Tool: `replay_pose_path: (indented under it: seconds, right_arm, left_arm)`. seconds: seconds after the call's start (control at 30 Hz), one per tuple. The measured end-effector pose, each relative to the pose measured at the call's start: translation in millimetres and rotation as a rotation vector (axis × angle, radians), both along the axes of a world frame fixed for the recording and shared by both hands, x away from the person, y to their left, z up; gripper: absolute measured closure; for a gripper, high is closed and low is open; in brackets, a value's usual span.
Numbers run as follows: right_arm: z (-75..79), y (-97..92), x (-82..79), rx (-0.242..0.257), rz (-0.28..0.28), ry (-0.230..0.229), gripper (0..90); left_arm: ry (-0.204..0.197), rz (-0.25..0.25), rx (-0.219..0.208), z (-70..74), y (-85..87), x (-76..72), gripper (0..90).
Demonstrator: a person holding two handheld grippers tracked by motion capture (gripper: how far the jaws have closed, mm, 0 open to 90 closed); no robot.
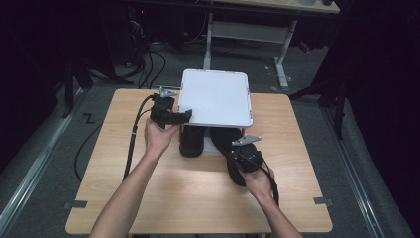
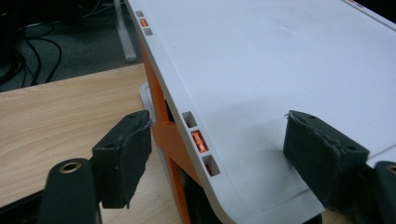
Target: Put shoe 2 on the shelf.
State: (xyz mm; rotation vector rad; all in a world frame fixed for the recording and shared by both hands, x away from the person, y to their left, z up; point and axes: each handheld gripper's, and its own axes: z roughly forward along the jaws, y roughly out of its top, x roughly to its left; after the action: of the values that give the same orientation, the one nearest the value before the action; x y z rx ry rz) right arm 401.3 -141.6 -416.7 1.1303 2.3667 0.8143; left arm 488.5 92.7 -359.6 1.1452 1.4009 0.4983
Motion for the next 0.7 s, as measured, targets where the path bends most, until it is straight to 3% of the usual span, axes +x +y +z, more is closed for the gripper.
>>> replay_pose_path:
  seconds: [0.27,0.5,0.7]
  right_arm:
    - [-8.8,11.4,15.3,0.007,-0.02,0.036,82.9]
    - [-9.2,14.7,26.3,0.064,-0.046,0.062,82.7]
    - [-10.8,24.3,38.4,0.05,-0.069,0.065,82.7]
  left_arm:
    - [-0.01,-0.026,-0.013,-0.6,-4.2,-0.2,33.8]
    - [-0.036,-0.024,0.016,-1.3,-6.8,-1.9,34.3]
    - [-0.048,-0.023,0.034,-1.3,-7.5,-2.8,36.1]
